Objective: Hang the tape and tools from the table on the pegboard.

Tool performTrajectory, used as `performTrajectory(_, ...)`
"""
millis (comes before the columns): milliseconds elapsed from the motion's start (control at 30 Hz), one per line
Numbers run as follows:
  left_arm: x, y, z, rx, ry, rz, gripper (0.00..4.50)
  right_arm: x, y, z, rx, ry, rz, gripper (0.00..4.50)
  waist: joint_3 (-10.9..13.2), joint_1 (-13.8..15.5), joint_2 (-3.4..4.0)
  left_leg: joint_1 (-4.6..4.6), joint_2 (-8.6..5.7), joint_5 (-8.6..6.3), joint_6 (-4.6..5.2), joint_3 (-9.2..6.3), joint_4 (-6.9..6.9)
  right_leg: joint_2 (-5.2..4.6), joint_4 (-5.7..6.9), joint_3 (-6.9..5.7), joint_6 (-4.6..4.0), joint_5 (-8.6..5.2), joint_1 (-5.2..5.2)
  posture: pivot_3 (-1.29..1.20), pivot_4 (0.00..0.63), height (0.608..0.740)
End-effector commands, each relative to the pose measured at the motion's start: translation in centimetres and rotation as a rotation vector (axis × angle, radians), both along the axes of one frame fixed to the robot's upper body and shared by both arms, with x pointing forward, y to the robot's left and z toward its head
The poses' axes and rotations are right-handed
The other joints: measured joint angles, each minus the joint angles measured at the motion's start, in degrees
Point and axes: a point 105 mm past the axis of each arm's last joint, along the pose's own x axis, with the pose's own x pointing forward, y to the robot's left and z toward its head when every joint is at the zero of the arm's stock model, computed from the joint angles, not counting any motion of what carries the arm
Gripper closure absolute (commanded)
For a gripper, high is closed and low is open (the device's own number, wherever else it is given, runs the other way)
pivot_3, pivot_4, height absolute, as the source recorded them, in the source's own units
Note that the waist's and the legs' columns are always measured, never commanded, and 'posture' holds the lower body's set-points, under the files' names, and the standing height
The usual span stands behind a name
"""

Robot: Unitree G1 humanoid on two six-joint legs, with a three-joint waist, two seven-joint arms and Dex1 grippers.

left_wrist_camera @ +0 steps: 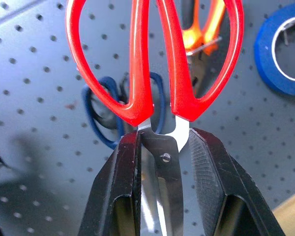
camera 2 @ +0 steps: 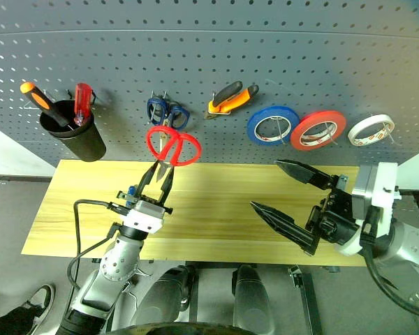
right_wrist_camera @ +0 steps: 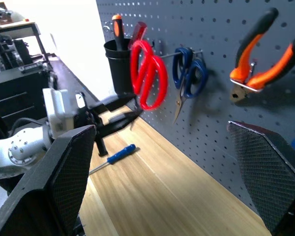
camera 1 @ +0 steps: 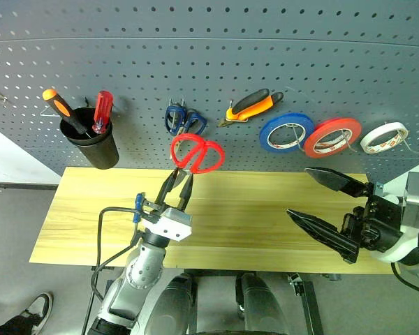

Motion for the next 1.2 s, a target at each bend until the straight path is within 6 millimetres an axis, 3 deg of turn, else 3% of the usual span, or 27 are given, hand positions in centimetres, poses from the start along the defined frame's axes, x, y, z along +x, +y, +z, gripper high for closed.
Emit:
performTrajectory(33, -0.1, 0.7, 0.9, 0.005, -0.049, 0.026, 3.46, -0.2, 0.2, 0.6, -0.011, -0.041, 0.015, 0.0, 0.0, 0.1, 0.0, 0.01, 0.0, -0.01, 0.02, 0.0, 0.0, 0.01, 0.02, 0.0, -0.01, 0.0, 0.0, 0.01, 0.221, 0.723)
performTrajectory(300, 1.2, 1.5, 0.9, 0.015, -0.06, 0.078, 3.46, -1.0, -0.4, 2.0, 0.047, -0.074, 0.002, 0.0, 0.0, 0.1, 0.01, 0.0, 0.0, -0.07, 0.12, -0.03, 0.39, 0.05, 0.08, -0.01, 0.07, 0.09, 0.16, 0.01, 0.222, 0.723)
performTrajectory(1200, 4.4, 1.6, 0.9, -0.007, -0.064, 0.125, 3.46, -2.1, -0.3, 2.7, 0.113, -0.086, -0.026, 0.0, -0.1, 0.0, 0.08, 0.05, -0.01, -0.14, 0.26, -0.02, 0.67, 0.05, 0.1, 0.0, 0.17, 0.25, 0.32, -0.01, 0.222, 0.723)
